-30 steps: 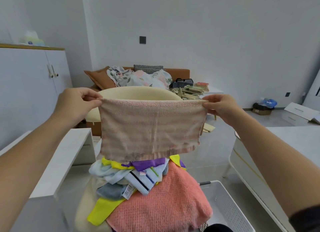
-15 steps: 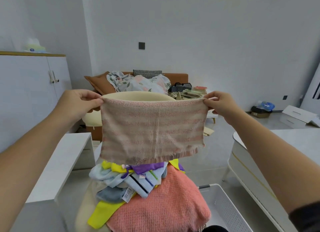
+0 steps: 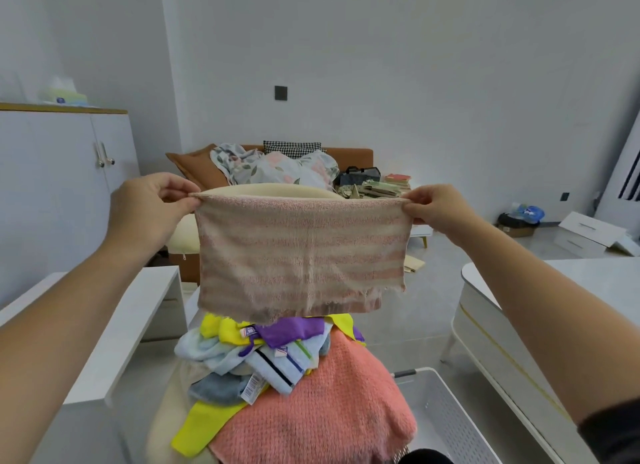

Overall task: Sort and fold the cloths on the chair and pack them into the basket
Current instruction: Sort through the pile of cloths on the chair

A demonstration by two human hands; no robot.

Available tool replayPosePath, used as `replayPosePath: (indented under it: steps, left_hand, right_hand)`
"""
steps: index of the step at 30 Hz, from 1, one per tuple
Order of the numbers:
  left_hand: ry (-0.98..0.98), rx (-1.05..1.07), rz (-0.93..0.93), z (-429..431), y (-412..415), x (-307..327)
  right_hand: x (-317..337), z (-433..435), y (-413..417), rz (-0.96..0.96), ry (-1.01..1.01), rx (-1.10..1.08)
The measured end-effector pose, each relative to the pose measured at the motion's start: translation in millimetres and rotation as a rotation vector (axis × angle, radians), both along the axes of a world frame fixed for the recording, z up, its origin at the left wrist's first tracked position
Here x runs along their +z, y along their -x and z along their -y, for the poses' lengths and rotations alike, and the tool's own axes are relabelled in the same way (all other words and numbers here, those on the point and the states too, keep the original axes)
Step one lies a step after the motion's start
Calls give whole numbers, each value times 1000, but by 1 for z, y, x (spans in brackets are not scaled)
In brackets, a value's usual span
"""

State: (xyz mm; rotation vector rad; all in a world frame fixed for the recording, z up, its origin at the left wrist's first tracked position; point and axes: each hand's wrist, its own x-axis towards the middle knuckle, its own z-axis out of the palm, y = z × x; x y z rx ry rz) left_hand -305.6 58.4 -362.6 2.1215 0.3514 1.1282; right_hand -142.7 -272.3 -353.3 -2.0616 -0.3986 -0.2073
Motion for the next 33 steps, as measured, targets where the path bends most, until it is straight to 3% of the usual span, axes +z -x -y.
replayPosePath:
  steps: [11,19,22,25,29,31,33]
  left_hand:
    - [-64,-46,-32,1,6,6]
    - [-69,6,0,0,10,11]
    - [-58,12,-20,-6,8,15]
    - [-51,-18,-32,-10,7,18]
    - [164,-180,-7,-14,6,19]
    - [319,-279,42,-14,5,19]
    - [349,-272,64,-12,5,19]
  right_hand:
    - [11,-2,0,125,129,-52]
    - [20,6,11,-171,-137,194]
    - [23,9,10,-206,-126,243]
    - [21,8,4,-126,-33,162]
    - [20,1,5,-28,-61,113]
    - [18,-4,8,-25,-175,149]
    - [18,-11,10,-22,-293,158]
